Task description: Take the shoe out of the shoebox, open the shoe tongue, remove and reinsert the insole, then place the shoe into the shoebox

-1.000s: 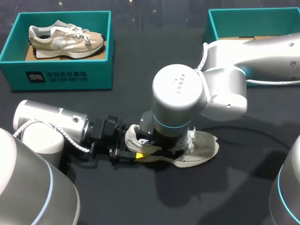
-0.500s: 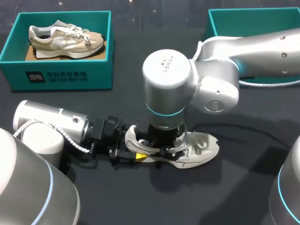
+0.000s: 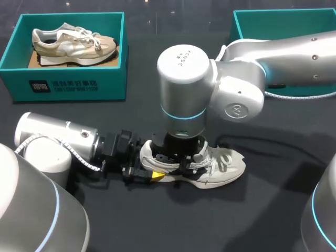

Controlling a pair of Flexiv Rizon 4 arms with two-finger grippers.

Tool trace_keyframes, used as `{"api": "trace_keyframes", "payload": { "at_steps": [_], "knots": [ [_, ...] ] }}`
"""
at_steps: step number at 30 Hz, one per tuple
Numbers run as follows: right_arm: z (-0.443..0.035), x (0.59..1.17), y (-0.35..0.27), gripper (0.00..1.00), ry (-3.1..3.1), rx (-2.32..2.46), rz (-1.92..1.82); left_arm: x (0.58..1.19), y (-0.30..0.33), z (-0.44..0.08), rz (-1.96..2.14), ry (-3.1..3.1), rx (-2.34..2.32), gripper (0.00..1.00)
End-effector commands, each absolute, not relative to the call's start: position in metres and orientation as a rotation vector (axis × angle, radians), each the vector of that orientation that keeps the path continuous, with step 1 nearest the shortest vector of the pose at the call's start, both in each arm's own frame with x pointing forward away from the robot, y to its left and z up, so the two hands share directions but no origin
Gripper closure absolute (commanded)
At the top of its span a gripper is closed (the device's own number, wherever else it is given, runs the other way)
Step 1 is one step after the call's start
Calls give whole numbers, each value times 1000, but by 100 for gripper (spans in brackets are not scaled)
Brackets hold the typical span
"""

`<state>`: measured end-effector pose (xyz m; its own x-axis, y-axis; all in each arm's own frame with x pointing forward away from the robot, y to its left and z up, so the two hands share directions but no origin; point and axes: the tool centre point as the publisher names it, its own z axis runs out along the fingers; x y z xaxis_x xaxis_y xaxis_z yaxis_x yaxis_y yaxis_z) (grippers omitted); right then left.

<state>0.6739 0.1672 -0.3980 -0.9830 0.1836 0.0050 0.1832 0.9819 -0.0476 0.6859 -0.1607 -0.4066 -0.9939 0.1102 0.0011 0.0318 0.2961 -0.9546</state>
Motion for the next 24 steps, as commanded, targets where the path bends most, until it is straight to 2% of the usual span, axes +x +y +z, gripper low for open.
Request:
{"api": "trace_keyframes", "payload": {
  "at_steps": [1, 24],
  "knots": [
    [-459, 648, 172, 100, -3103, -259, 57, 687, -162, -408, 1820, -2478, -132, 100],
    [-404, 655, 171, 100, -3045, -263, -312, 687, -162, -408, 1820, -2478, -132, 100]
  ]
}}
